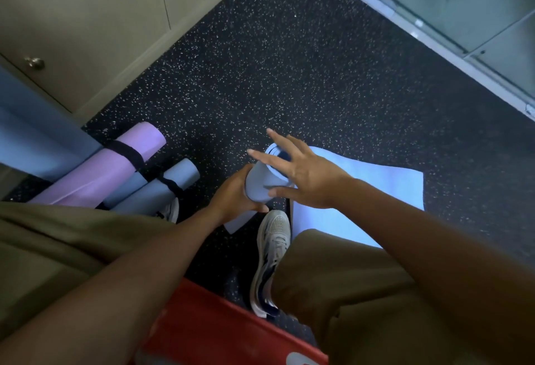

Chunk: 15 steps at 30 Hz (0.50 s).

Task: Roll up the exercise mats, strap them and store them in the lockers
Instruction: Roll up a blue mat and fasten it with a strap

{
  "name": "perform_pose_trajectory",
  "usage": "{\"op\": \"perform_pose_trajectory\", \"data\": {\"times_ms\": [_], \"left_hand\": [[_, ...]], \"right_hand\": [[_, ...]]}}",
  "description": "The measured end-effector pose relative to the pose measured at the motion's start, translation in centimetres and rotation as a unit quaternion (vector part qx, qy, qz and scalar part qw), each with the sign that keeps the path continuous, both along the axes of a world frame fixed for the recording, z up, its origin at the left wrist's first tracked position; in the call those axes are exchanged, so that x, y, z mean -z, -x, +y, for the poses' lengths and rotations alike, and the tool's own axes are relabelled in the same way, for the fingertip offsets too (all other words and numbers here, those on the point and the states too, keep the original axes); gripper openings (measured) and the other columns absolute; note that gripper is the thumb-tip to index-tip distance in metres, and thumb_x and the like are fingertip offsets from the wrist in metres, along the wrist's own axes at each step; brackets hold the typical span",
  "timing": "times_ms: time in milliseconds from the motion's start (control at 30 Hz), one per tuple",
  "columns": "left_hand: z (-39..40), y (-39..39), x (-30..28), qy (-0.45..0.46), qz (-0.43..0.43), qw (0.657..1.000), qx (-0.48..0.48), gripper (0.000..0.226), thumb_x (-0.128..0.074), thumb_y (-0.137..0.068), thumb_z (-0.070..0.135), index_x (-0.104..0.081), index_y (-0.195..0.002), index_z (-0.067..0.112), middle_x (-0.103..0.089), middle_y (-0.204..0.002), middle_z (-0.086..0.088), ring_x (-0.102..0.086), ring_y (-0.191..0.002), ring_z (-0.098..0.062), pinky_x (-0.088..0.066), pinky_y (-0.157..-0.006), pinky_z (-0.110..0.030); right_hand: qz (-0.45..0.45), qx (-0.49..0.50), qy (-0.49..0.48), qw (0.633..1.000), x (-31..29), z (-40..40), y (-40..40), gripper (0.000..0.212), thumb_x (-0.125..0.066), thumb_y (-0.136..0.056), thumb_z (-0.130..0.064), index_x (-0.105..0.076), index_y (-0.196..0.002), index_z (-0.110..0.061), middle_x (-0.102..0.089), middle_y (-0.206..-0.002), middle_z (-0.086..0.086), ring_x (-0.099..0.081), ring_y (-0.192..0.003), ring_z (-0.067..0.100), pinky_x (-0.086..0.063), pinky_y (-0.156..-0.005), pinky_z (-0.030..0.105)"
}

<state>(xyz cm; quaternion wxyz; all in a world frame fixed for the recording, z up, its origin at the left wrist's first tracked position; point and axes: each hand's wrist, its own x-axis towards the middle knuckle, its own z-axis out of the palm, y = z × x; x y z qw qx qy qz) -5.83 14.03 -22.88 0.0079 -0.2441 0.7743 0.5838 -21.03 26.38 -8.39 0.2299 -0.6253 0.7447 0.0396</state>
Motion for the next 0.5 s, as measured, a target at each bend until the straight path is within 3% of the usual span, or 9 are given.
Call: {"op": "perform_pose_trajectory", "data": {"times_ms": [133,367,500], "left_hand": [[0.1,0.4,-2.3,0.027,-0.011,1.0,0.001,0.092,-0.1,-0.053,0.028,-0.052,-0.131,0.036,-0.067,-0.114,0.013,-0.066,-0.104,-0.014,-0.057,-0.082,-0.042],[0.7,3.7,-12.7,0.048,0.043,0.997,0.04,0.084,-0.1,-0.053,0.036,-0.056,-0.124,0.032,-0.068,-0.115,0.011,-0.066,-0.102,-0.008,-0.057,-0.088,-0.041],[1.8,5.1,-20.3,0.046,0.075,0.994,0.07,0.079,-0.096,-0.052,0.047,-0.056,-0.119,0.037,-0.067,-0.117,0.012,-0.067,-0.104,-0.007,-0.058,-0.091,-0.046]], "right_hand": [[-0.003,0.053,0.007,0.999,-2.7,1.2,0.7,0.08,-0.051,-0.098,-0.062,0.001,-0.158,-0.053,0.009,-0.171,0.001,0.008,-0.156,0.035,-0.027,-0.118,0.061],[-0.063,0.222,0.158,0.96,-10.9,5.4,2.8,0.069,-0.053,-0.099,-0.056,-0.017,-0.157,-0.051,-0.022,-0.166,0.008,-0.024,-0.152,0.029,-0.028,-0.121,0.05],[-0.096,0.297,0.266,0.912,-17.9,7.4,2.8,0.07,-0.063,-0.099,-0.038,-0.026,-0.158,-0.044,-0.036,-0.159,0.001,-0.036,-0.144,0.015,-0.032,-0.117,0.032]]}}
